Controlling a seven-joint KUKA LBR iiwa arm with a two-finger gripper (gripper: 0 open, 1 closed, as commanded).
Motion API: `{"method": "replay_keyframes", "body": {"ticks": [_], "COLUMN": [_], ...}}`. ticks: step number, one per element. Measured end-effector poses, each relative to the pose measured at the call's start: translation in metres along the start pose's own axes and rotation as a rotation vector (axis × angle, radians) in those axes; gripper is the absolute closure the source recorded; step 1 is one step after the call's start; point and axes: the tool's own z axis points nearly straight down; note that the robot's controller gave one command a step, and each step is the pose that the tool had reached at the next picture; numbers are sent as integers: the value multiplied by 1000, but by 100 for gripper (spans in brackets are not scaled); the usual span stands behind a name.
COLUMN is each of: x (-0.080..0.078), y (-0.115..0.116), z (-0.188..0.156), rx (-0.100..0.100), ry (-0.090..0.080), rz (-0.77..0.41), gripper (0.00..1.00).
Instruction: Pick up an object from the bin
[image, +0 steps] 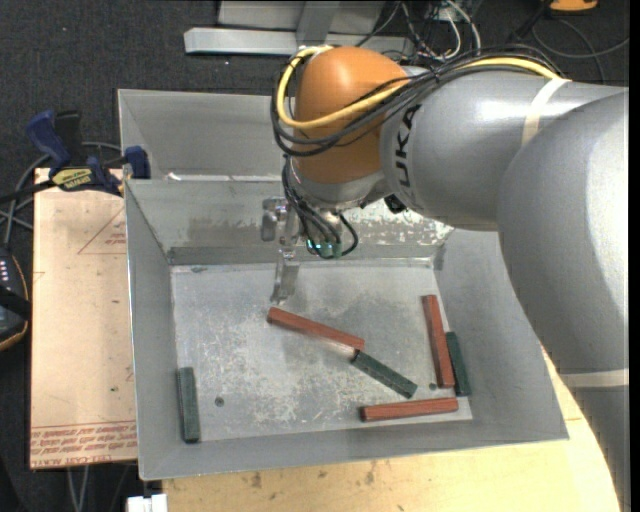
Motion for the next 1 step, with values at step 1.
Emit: {"method": "replay_keyframes", "body": {"ticks": [1], "x": [48], "y": [-56], "z": [105], "rx": [2], "ry": [2], "rz": [60], "gripper": [0]}}
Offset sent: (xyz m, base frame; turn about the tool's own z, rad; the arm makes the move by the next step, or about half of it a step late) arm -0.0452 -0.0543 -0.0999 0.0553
